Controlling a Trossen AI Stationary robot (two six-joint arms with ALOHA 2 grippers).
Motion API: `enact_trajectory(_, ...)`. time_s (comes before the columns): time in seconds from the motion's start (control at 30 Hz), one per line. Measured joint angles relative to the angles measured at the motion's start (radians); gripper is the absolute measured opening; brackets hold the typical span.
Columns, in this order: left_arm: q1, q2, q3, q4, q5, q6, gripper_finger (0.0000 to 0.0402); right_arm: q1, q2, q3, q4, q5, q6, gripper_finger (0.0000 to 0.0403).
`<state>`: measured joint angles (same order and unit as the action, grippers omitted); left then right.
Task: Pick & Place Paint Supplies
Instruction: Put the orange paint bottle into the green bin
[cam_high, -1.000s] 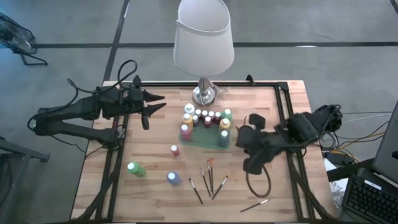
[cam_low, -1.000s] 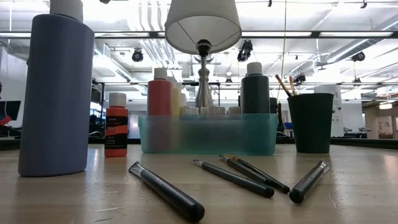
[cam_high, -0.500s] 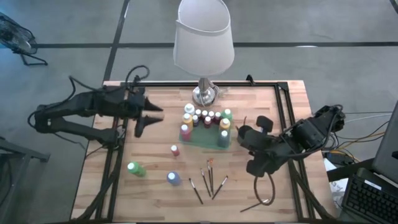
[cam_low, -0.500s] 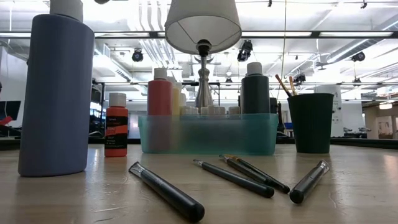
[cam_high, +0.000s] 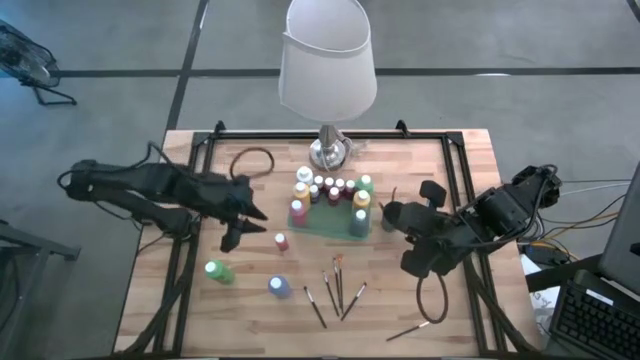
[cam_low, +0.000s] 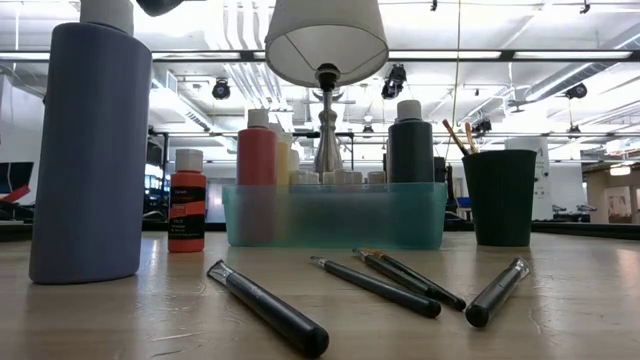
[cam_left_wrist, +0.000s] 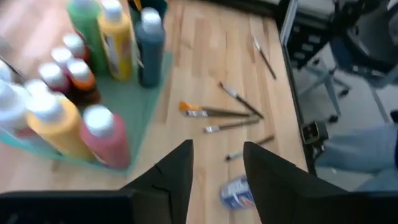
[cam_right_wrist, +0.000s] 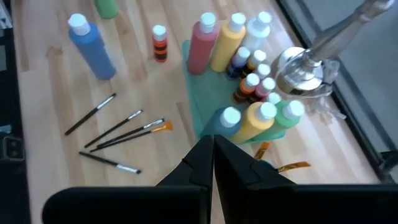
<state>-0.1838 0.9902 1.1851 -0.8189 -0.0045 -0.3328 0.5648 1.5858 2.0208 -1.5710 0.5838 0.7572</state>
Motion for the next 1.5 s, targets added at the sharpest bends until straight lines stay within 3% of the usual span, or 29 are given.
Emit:
enact_trajectory(0.23,-0.074,0.066,-0.008,-0.106,-0.086,-0.169,0.0134,-0.012,-0.032,-0.044,0.000,0.049,-0.004,0.0008)
enact_trajectory(0.5,-0.064,0.150,-0.043,-0.109,-0.090,-0.260,0.0150,-0.032,-0.068,-0.137,0.000,0.050,0.027,0.0008)
enact_trajectory(0.77,-0.064,0.251,-0.043,-0.105,-0.100,-0.208,0.0214,-0.031,-0.117,-0.287,0.000,0.048,0.115,0.0009)
enact_trajectory(1.1,-0.061,0.369,-0.044,-0.088,-0.093,-0.200,0.0216,-0.031,-0.239,-0.460,0.008,0.019,0.238,0.0008)
enact_trajectory(1.33,-0.061,0.382,-0.048,-0.084,-0.149,-0.180,0.0216,-0.031,-0.470,-0.620,0.297,-0.083,0.093,0.0008)
enact_trajectory(1.5,-0.058,0.381,-0.091,-0.056,-0.189,-0.179,0.0216,-0.031,-0.683,-0.802,0.570,-0.273,-0.094,0.0008)
